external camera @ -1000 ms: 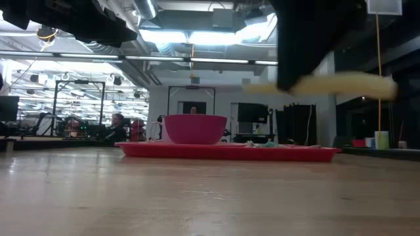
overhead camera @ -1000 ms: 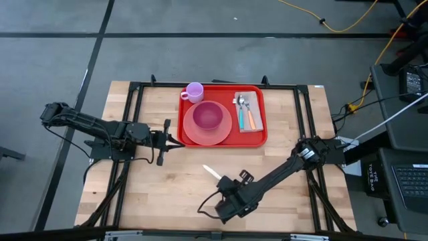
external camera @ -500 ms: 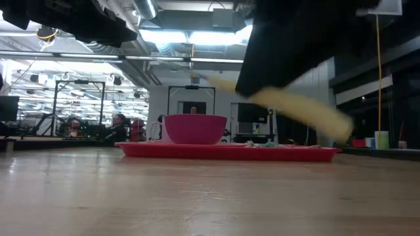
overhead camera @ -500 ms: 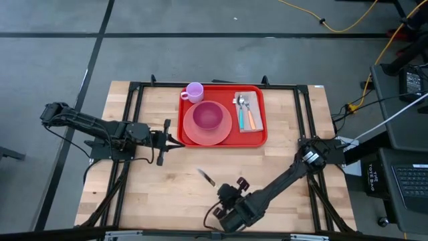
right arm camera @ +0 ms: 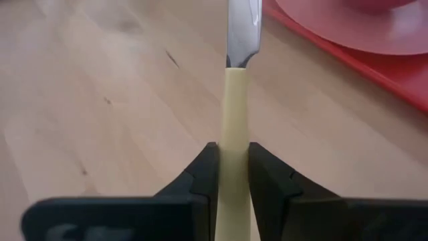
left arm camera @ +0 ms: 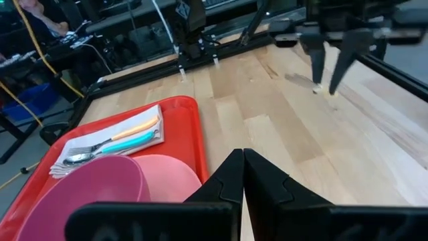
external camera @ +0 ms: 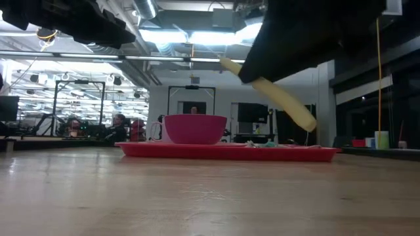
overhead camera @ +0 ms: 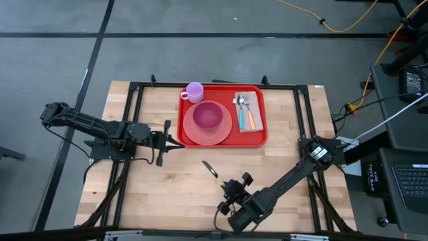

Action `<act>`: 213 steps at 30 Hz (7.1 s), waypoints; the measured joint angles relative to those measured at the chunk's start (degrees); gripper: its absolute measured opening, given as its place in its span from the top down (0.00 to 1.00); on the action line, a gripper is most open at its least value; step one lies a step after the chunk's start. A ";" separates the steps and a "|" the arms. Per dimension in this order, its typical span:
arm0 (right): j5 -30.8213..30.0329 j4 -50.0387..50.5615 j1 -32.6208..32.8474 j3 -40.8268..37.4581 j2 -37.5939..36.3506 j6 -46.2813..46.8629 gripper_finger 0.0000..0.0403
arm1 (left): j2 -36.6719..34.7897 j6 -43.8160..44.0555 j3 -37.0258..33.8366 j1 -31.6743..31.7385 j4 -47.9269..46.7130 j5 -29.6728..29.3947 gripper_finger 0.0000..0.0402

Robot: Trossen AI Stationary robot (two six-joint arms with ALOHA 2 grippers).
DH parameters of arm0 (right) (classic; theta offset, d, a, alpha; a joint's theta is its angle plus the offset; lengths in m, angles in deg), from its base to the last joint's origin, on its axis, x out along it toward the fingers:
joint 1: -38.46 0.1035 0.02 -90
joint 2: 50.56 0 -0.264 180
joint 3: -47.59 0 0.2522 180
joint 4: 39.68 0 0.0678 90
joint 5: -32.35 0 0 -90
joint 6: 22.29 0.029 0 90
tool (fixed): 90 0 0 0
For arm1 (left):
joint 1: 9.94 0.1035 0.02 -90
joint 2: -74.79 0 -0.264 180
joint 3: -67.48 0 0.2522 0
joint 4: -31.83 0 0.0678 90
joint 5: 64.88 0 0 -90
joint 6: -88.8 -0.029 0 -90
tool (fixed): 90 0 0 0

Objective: Set up tray
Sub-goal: Put the yellow dinner knife to the right side of the orange fork on the light brown table napkin on the red tray, then return to Home Position

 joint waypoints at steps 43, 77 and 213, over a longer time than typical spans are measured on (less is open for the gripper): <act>-1.22 -35.54 -25.42 -58.56 -56.96 -26.15 0.84 | 0.00 -7.85 -0.02 0.00 0.85 -0.13 0.98; 33.37 -3.14 -59.47 -37.49 -40.92 -21.28 0.84 | 0.00 -7.82 -0.02 0.00 0.81 -0.13 1.00; 35.66 -67.25 -41.16 -61.74 -52.24 -76.28 0.99 | -34.35 1.03 -21.47 11.43 9.19 7.57 1.00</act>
